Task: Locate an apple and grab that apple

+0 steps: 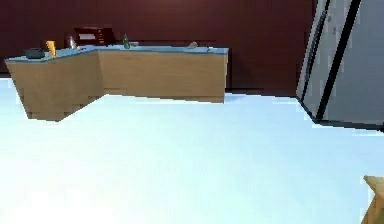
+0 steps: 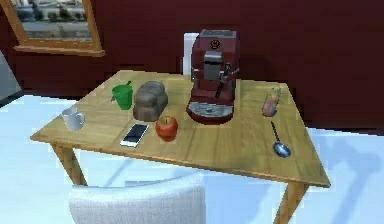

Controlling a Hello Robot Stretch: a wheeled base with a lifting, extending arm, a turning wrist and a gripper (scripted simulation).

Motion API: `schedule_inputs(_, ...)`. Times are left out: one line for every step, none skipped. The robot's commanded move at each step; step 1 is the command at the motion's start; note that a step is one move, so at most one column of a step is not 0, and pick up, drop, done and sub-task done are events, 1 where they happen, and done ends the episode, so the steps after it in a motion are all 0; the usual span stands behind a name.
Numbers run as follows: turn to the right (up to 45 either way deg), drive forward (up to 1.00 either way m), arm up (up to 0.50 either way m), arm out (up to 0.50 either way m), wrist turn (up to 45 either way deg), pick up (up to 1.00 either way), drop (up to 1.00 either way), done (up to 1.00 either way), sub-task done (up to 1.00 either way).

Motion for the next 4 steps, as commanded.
schedule_inputs(12.0, 0.00, 0.00, 0.00, 0.0, 0.00, 0.00, 0.00, 0.00)
schedule_inputs(0.0, 0.40, 0.00, 0.00, 0.0, 0.00, 0.00, 0.00, 0.00)
schedule_inputs(24.0, 0.00, 0.00, 0.00, 0.0, 0.00, 0.00, 0.00, 0.00)
schedule_inputs(0.0, 0.20, 0.00, 0.00, 0.0, 0.00, 0.00, 0.00, 0.00)
